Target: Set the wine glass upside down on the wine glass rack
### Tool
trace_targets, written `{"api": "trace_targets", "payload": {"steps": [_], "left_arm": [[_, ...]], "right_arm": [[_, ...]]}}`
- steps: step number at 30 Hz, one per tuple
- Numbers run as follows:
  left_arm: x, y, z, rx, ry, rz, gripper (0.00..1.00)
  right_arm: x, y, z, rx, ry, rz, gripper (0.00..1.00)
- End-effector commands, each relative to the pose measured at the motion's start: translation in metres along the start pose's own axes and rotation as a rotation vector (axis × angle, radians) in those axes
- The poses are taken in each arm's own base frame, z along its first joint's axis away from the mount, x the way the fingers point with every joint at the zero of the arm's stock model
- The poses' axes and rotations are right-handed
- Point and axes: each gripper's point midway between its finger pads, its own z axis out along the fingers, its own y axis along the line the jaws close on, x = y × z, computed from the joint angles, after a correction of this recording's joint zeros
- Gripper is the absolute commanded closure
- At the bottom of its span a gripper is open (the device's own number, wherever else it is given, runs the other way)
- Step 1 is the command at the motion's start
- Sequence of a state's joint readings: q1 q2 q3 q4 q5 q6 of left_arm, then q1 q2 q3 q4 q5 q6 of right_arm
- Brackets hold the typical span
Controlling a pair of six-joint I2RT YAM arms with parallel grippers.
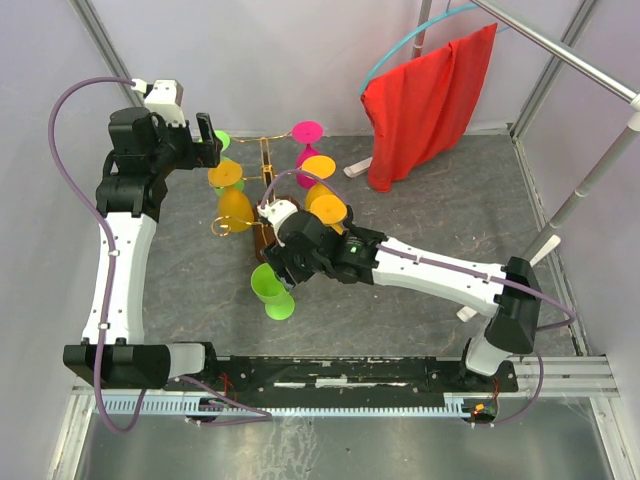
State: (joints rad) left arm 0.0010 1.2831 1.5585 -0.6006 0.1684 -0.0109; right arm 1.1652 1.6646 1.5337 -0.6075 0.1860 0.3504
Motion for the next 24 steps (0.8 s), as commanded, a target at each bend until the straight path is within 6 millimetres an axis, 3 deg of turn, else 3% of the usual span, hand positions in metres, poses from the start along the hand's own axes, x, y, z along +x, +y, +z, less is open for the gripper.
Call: {"api": "trace_targets", "payload": {"steps": [1, 13, 18, 24], "left_arm": [[-0.033, -0.006, -0.012, 0.021, -0.104, -0.019, 0.02], [-0.032, -0.003, -0.014, 0.006, -0.104, -0.019, 0.02], [-0.031, -0.004, -0.022, 0.000, -0.110, -0.012, 0.02], [-0.027, -0.005, -0.025, 0.005, -0.107, -0.011, 0.02]], "right_arm": [[0.000, 0.004, 0.016, 0.000, -0.030, 0.048, 0.29], [-0.009, -0.002, 0.005, 0.028, -0.044, 0.038, 0.29], [0.000, -0.003, 0.012, 0.036, -0.016, 0.033, 0.30], [0.010, 0.007, 0.025, -0.006, 0.013, 0.046, 0.38]]}}
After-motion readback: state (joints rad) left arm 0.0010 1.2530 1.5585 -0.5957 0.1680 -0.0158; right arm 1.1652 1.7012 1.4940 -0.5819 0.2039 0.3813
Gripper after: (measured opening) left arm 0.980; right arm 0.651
